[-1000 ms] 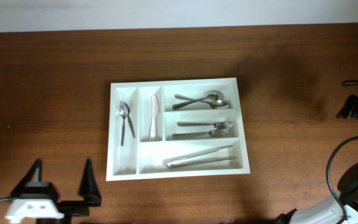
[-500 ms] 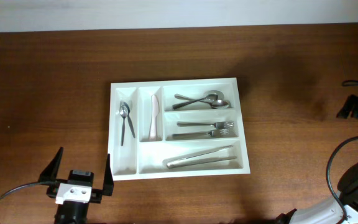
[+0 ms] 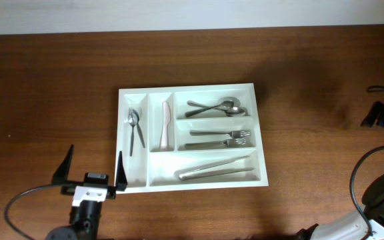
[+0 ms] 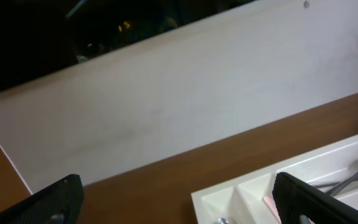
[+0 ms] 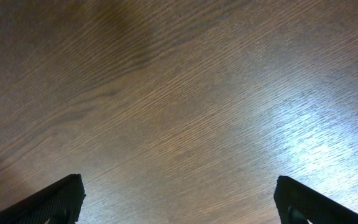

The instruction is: Pack container

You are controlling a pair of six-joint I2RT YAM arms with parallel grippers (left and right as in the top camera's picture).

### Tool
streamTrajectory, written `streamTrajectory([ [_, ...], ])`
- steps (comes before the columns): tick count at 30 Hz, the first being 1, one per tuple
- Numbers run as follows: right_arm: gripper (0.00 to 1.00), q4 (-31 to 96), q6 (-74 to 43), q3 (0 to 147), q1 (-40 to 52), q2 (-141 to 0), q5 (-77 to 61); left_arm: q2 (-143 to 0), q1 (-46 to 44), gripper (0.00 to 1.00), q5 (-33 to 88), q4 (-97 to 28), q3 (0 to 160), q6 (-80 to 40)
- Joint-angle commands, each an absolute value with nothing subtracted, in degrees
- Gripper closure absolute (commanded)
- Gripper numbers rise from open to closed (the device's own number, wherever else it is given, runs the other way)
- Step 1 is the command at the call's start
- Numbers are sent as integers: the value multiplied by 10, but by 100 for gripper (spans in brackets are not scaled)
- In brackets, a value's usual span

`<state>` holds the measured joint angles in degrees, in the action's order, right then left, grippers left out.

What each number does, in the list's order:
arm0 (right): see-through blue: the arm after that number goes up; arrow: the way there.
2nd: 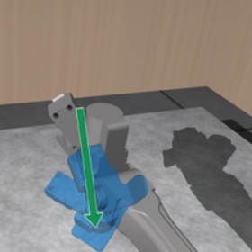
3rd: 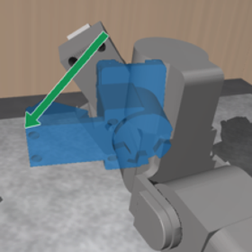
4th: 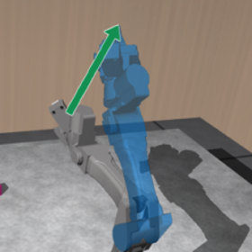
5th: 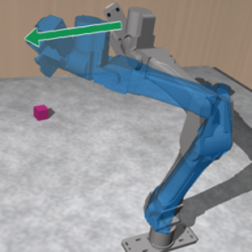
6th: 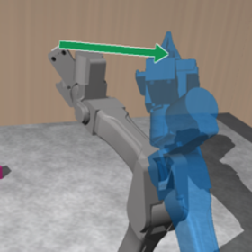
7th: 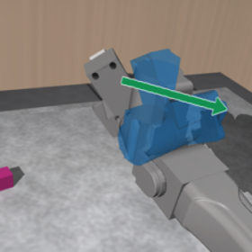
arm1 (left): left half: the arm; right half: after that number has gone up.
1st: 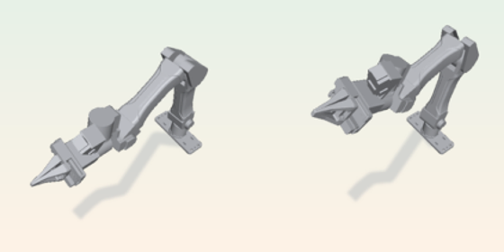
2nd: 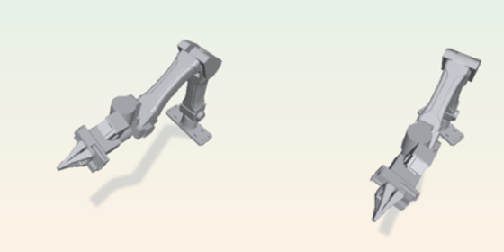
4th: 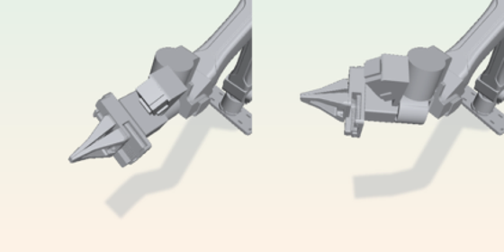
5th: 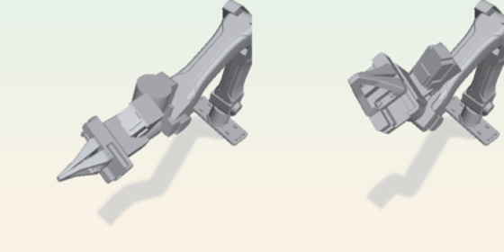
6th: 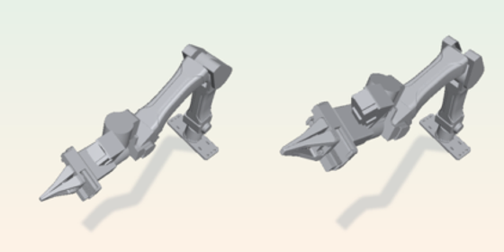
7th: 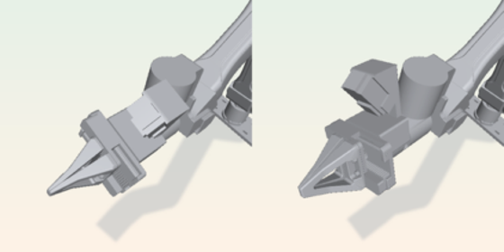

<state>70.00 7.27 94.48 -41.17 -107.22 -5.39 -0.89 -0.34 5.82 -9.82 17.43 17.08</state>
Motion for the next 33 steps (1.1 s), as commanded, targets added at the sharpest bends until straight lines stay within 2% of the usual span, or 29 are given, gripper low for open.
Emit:
streamTrajectory([
  [1, 1, 700, 68, 944, -413, -1074, -53, -3, 0, 1, 62, -60, 114, 129],
  [11, 1, 700, 68, 944, -413, -1074, -53, -3, 7, 1, 54, 43, 22, 71],
  [15, 1, 700, 68, 944, -413, -1074, -53, -3, 15, 1, 14, 32, 4, -2],
  [24, 1, 700, 68, 944, -413, -1074, -53, -3, 15, 1, -13, -48, 5, -4],
  [33, 1, 700, 68, 944, -413, -1074, -53, -3, 15, 1, -9, -48, 5, -4],
])
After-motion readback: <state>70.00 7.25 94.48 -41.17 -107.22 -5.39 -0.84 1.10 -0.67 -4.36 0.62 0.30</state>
